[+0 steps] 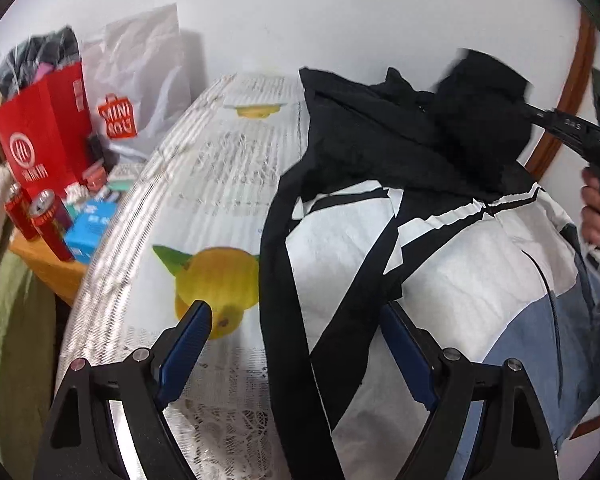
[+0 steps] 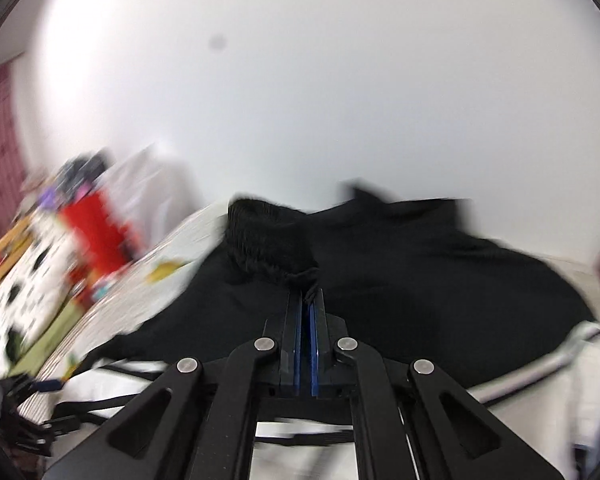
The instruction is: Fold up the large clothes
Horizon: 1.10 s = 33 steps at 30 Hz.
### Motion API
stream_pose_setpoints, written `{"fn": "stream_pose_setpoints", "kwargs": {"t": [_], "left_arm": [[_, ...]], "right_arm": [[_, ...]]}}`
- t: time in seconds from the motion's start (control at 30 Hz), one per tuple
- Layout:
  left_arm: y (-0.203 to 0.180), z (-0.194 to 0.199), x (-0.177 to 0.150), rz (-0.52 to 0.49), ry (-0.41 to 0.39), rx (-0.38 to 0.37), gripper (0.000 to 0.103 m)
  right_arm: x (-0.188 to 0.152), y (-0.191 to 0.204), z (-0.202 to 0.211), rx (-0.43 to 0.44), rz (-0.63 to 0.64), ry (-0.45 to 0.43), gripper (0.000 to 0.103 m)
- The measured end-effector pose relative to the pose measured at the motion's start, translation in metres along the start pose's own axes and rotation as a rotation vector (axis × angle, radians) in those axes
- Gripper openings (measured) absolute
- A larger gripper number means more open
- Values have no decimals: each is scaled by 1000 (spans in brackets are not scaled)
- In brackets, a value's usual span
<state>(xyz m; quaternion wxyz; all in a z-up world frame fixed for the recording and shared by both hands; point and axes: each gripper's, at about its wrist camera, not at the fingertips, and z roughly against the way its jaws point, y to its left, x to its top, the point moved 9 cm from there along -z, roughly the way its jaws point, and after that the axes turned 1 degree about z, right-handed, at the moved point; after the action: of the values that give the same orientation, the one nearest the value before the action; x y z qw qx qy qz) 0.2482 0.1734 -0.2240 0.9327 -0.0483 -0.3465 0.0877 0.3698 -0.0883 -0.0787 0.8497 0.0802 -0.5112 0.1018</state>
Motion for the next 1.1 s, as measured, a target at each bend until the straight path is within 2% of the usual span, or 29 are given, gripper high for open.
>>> {"fn": "stream_pose_setpoints", "kwargs": {"t": [0.1,0.2,0.23,0.3,0.37,0.43,0.5,0.6,0.63,0.73,0.8,0.87,0.9,0.93,0.97,1.07,1.1], "left_arm": [[0,5,-1,4,-4,1,85],[-1,5,0,10,2,4,85],[-2,5,1,10,4,6,85],[-4,6,2,10,6,8,85],[-8,7,2,6,7,7,85],[-12,9,3,-1,6,8,85],[-18,10,5,-8,8,4,85],[-27,11,9,-17,11,-4,85],[-31,11,10,-22,11,-7,85],[-41,14,12,-43,8,-5,85],[-46,14,13,-55,6,-4,85],[-50,14,13,-59,9,-1,85],[-51,13,13,-61,13,2,85],[-52,12,12,-62,16,6,85],[-53,11,12,-62,19,8,85],[-55,9,10,-62,27,8,85],[-55,8,10,-61,30,9,85]], "right_arm": [[-4,-69,19,-112,-93,-15,3],[-21,-126,30,-185,-182,11,5],[-31,-143,31,-205,-204,30,9],[-49,-168,31,-245,-225,74,9],[-68,-185,36,-280,-233,108,15],[-85,-197,46,-313,-238,137,36],[-93,-199,52,-352,-209,147,53],[-107,-196,55,-408,-124,181,69],[-113,-194,53,-418,-95,199,71],[-130,-207,48,-459,-10,247,71],[-142,-220,43,-550,34,291,71],[-151,-233,34,-603,27,335,63],[-152,-238,32,-606,6,338,48],[-152,-245,30,-590,-36,332,35],[-152,-252,31,-573,-92,315,30],[-150,-280,50,-459,-356,217,28],[-150,-288,57,-459,-409,191,28]]}}
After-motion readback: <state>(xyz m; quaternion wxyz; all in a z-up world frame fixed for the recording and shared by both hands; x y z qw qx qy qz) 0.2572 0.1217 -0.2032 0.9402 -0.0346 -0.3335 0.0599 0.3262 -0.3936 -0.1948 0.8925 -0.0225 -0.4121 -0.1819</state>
